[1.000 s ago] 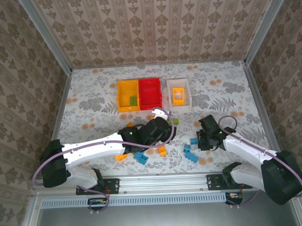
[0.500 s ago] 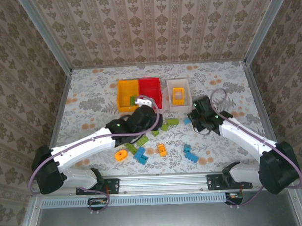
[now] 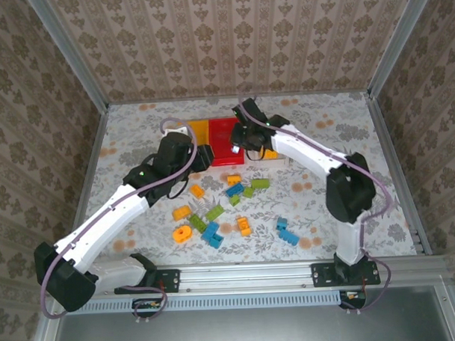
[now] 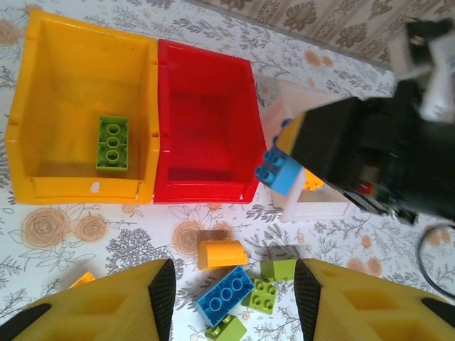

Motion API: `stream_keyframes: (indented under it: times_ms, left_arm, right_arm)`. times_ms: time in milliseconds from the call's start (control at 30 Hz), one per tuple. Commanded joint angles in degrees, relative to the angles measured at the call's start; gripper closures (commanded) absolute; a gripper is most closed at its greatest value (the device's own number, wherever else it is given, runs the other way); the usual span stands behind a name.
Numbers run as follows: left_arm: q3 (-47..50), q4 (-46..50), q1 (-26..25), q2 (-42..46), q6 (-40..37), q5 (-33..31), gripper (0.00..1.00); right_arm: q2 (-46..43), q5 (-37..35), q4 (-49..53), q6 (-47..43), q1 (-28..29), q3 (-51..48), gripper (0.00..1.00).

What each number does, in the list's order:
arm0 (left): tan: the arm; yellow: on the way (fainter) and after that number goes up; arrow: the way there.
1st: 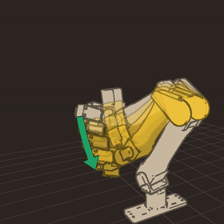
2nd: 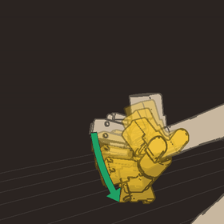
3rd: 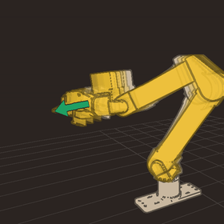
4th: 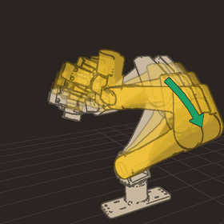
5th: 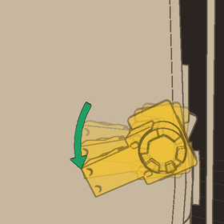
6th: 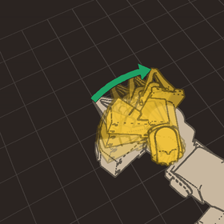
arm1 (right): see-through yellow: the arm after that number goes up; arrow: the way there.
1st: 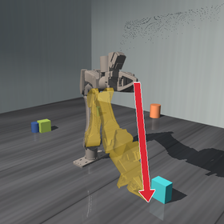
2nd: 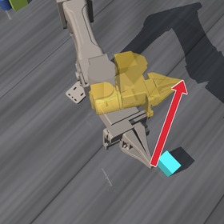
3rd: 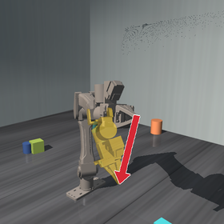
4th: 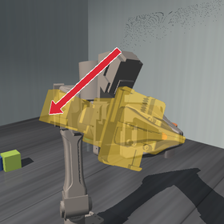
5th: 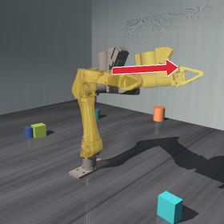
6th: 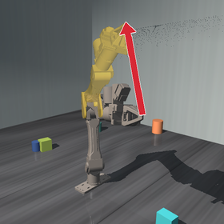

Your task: Sort the legos into containers by color

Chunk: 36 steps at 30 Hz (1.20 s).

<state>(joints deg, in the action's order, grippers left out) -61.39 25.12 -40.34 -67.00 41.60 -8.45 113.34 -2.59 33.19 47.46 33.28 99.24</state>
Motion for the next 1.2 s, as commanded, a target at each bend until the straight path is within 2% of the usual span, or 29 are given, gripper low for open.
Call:
stream_keyframes:
  times_ms: [0,233,333,400,567,700,833,967,1100,1167]
  left_arm:
    - [0.22,2.30,0.94,1.38,-0.04,1.50,0.50]
    - [3.44,2.71,1.34,3.57,0.91,1.03,0.49]
    - [4.38,3.60,1.38,4.38,1.01,0.64,0.49]
    - [4.99,4.51,1.40,5.06,1.18,0.08,0.49]
    - [6.15,7.99,1.61,5.98,1.59,-1.38,0.50]
    - [7.13,11.64,1.99,5.97,1.84,-2.16,0.50]
    - [8.73,14.34,2.37,5.99,3.86,-1.98,0.50]
    - [10.95,17.48,1.85,6.53,9.24,-1.08,0.50]
    - [14.19,20.12,-1.98,6.98,19.68,-0.76,0.54]
    - [15.70,20.56,-5.60,7.04,26.90,-2.21,0.54]
  right_arm:
    - [6.50,0.71,7.93,-4.37,0.46,7.21,0.88]
    - [16.77,0.49,10.45,-3.72,1.11,18.40,0.84]
    - [19.65,0.65,11.38,-3.26,1.18,20.93,0.80]
    - [20.42,0.74,11.37,-3.33,1.31,21.59,0.72]
    - [18.85,0.73,10.95,-3.43,1.66,21.95,0.59]
    - [16.16,0.31,10.76,-3.60,2.31,21.98,0.53]
    - [12.32,-0.52,11.11,-3.51,2.81,21.71,0.53]
    - [3.42,-2.32,7.96,-5.58,3.95,16.20,0.55]
    - [-10.63,-2.34,-1.89,-10.79,6.10,-0.34,0.51]
    - [-17.70,1.46,-9.84,-14.36,7.37,-10.55,0.48]
